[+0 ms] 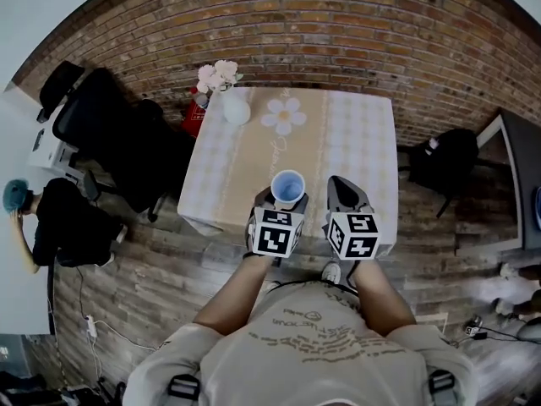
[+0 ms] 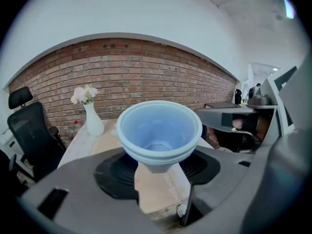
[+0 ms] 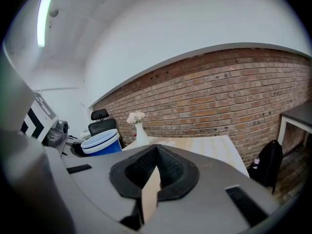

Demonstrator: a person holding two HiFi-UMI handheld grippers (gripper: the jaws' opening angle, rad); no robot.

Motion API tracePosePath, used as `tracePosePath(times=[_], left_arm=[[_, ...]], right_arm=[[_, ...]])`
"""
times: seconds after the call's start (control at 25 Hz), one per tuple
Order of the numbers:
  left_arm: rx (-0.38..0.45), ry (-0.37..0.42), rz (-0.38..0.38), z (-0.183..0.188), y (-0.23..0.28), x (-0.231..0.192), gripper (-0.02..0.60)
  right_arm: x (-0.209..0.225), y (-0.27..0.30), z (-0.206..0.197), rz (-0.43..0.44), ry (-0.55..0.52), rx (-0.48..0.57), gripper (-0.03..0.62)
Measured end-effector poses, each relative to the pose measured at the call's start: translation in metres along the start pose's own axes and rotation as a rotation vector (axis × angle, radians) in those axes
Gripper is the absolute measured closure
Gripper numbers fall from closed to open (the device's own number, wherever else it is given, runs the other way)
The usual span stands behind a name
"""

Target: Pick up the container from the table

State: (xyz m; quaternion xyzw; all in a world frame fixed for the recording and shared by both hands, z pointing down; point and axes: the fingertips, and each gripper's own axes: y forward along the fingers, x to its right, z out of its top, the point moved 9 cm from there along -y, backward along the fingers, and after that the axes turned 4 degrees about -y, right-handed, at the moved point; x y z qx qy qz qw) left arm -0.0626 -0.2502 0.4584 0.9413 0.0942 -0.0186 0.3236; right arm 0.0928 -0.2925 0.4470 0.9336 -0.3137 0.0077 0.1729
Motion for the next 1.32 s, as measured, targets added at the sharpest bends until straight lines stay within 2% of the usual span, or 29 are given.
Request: tracePosePath(times=[0.28,0.48,0.72,1.32], left_arm=[[0.03,-0.05,0.037,0.001,-0.008,-0.004,0.312],[0.031,-0.065,0.052,0.001,-0.015,-0.001,0.311],[0.036,-0.081,0.056,-0.007,-0.017,-0.005,0.311],[0.014,-0.069,0.034,-0.01,-0.014,-0.015,0.311]], right_arm=[[-0.008,0.001,0.015,0.063,-0.059,0.028,0.593],[-0.008,-0.003,0.021,0.061,-0.067,0.06,0.592],[-0.014,-0.006,0.017,0.076,-0.066,0.047,0.593],[-0.023,-0.001,0.01,0.048,-0.071,0.02,0.593]])
